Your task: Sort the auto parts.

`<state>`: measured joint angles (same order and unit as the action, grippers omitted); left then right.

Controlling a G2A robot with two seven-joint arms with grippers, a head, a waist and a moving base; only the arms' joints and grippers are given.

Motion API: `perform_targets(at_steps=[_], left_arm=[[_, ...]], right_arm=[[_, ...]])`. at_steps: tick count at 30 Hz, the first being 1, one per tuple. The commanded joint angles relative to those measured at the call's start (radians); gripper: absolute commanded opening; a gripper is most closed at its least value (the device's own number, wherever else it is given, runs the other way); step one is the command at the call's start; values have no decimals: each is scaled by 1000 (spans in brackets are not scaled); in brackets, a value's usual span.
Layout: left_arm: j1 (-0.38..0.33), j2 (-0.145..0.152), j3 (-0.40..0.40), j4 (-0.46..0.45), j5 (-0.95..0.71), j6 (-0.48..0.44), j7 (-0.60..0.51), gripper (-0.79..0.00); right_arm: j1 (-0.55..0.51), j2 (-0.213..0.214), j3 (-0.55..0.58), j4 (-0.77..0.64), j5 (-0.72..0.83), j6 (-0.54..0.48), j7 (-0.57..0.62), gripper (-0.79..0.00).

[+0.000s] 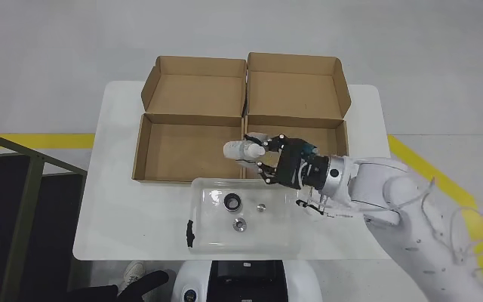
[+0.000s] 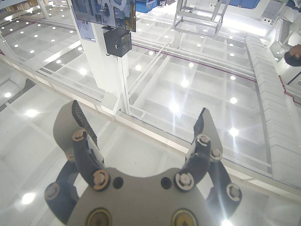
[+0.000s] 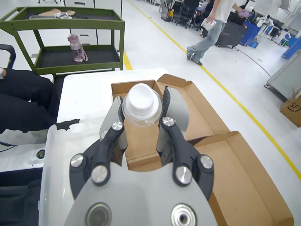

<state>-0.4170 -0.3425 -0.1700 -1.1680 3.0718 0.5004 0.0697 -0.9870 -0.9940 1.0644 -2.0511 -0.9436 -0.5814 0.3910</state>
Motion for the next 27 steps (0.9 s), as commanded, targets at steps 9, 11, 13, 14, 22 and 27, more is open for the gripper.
perform_targets(at_steps=[9,11,13,14,22,27], left_arm=[[0,0,0,0,0,0,0,0],[0,0,0,0,0,0,0,0],[0,0,0,0,0,0,0,0],[0,0,0,0,0,0,0,0],[0,0,0,0,0,0,0,0],[0,0,0,0,0,0,0,0]], right_arm=[[20,-4,-4,77,-46,52,131,-785],[27,-6,-4,100,-48,64,144,-785],[45,-8,-13,123,-77,78,182,-785],[55,-11,-21,139,-80,88,203,-785],[136,-41,-94,316,21,132,258,-785],[186,-62,-145,417,34,147,260,-785]])
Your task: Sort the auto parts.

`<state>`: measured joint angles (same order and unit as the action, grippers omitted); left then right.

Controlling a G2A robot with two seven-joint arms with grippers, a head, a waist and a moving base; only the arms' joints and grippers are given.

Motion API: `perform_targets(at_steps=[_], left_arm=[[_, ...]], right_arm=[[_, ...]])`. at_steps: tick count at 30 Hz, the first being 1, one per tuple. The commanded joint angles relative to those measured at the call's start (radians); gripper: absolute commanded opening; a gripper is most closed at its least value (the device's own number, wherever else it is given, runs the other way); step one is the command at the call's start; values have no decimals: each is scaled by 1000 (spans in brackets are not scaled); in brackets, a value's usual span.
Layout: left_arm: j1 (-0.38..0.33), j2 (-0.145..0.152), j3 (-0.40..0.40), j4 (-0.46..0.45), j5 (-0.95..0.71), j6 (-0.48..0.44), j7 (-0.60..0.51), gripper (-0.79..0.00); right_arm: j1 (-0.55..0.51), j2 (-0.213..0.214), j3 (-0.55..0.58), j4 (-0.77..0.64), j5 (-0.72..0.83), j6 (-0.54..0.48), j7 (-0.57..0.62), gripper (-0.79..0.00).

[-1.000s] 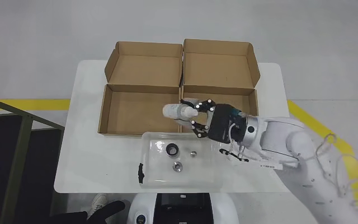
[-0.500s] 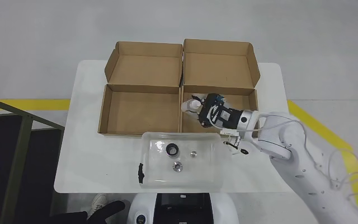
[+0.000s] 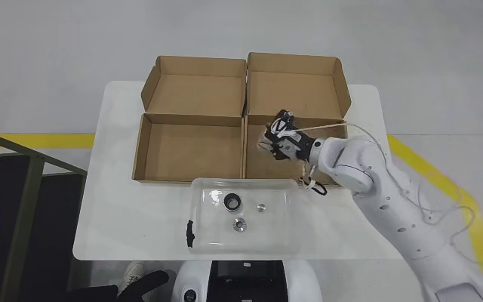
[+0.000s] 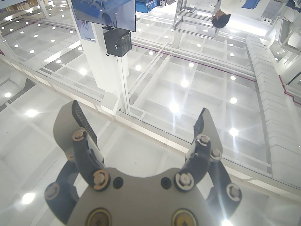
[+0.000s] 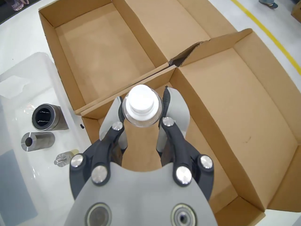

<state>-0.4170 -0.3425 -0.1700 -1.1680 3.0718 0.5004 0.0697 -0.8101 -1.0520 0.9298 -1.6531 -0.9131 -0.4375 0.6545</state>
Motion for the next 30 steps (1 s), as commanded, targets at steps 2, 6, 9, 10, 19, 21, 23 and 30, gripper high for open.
perform_targets(at_steps=[2,6,9,10,19,21,23,30], left_arm=[[0,0,0,0,0,0,0,0],[0,0,0,0,0,0,0,0],[0,0,0,0,0,0,0,0],[0,0,0,0,0,0,0,0],[0,0,0,0,0,0,0,0],[0,0,0,0,0,0,0,0],[0,0,0,0,0,0,0,0],[0,0,0,0,0,0,0,0]], right_arm=[[26,-14,-28,58,18,6,-15,-785],[61,-30,-57,121,36,2,-28,-785],[83,-42,-77,164,46,-2,-36,-785],[88,-46,-83,176,47,0,-39,-785],[106,-68,-109,242,37,15,-67,-785],[109,-71,-113,251,34,14,-66,-785],[112,-75,-117,255,31,14,-64,-785],[113,-86,-127,273,22,11,-63,-449]])
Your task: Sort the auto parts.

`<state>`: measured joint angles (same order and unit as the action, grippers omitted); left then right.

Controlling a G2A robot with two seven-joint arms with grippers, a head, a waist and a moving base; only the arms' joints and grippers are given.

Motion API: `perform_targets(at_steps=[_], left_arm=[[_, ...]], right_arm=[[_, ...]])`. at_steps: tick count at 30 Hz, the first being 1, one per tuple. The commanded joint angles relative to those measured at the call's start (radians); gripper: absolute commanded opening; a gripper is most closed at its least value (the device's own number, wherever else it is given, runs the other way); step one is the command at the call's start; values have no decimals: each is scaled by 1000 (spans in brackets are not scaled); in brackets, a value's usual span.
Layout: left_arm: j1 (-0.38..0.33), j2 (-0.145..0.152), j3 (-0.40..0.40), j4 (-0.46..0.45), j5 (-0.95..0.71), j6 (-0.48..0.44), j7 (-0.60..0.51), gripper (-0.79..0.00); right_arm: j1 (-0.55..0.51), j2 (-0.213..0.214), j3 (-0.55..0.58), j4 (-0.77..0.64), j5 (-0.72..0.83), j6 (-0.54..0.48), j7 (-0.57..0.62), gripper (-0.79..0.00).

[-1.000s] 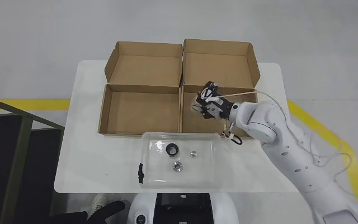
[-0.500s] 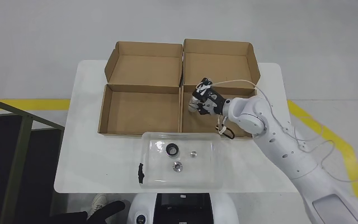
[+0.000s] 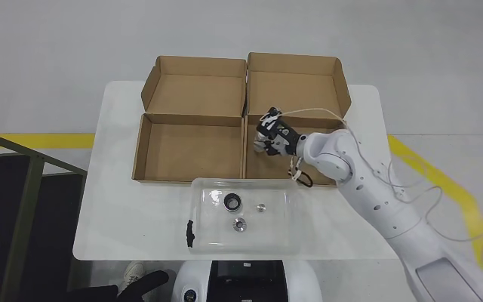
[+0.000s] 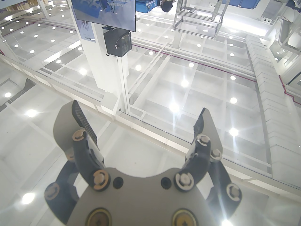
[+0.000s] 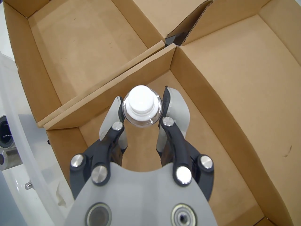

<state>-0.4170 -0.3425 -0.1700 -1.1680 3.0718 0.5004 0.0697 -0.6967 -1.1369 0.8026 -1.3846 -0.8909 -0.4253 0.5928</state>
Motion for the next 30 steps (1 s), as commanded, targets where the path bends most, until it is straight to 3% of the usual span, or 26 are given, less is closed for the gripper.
perform_targets(at_steps=[1,2,5,6,15,23,30], left_arm=[[0,0,0,0,0,0,0,0],[0,0,0,0,0,0,0,0],[0,0,0,0,0,0,0,0],[0,0,0,0,0,0,0,0],[0,0,0,0,0,0,0,0],[0,0,0,0,0,0,0,0],[0,0,0,0,0,0,0,0]], right_arm=[[-1,-2,0,8,-2,-2,-2,-428],[-3,-3,0,8,-1,-4,-2,-360],[-3,-5,2,7,-6,-9,3,-55],[-3,-6,4,6,-7,-10,6,-6],[-22,2,48,-88,-33,-15,30,0],[-85,27,133,-296,-83,-35,49,0],[-166,46,159,-489,-89,-127,106,0]])
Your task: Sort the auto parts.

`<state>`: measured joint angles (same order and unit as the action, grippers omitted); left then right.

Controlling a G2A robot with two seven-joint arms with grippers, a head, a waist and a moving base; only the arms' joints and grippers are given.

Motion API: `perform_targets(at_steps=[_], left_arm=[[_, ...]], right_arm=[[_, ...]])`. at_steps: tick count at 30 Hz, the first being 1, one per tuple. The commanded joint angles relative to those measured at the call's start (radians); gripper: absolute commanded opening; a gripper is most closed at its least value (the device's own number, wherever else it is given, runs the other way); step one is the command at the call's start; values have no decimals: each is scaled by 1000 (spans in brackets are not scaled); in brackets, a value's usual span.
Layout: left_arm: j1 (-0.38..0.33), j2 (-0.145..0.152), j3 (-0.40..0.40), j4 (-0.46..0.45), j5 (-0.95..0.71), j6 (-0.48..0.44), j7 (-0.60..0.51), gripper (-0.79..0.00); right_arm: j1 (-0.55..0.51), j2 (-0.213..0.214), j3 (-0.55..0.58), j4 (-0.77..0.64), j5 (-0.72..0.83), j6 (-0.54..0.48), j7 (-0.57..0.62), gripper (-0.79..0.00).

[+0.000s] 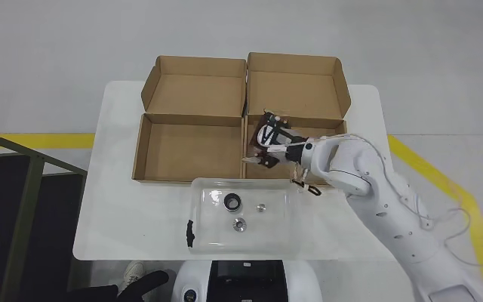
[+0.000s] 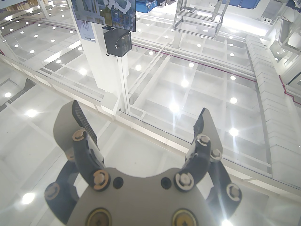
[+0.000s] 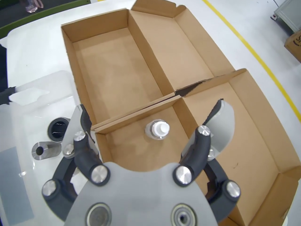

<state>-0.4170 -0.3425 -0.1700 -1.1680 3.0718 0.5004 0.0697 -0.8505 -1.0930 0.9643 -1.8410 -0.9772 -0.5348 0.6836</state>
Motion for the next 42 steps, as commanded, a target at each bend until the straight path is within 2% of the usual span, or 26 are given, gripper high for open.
perform_targets(at_steps=[1,8,15,20,30,40,42], left_arm=[[0,0,0,0,0,0,0,0],[0,0,0,0,0,0,0,0],[0,0,0,0,0,0,0,0],[0,0,0,0,0,0,0,0],[0,0,0,0,0,0,0,0],[0,0,0,0,0,0,0,0],[0,0,0,0,0,0,0,0]], right_arm=[[-26,4,-5,-61,-3,-30,27,0],[-139,22,-1,-196,-14,-87,56,0],[-217,33,-52,-250,-48,-171,110,0],[-254,40,-67,-242,-64,-210,119,0],[-325,65,-18,-221,-141,-263,92,0],[-352,79,20,-129,-149,-284,64,0],[-343,79,15,-120,-166,-286,57,-49]])
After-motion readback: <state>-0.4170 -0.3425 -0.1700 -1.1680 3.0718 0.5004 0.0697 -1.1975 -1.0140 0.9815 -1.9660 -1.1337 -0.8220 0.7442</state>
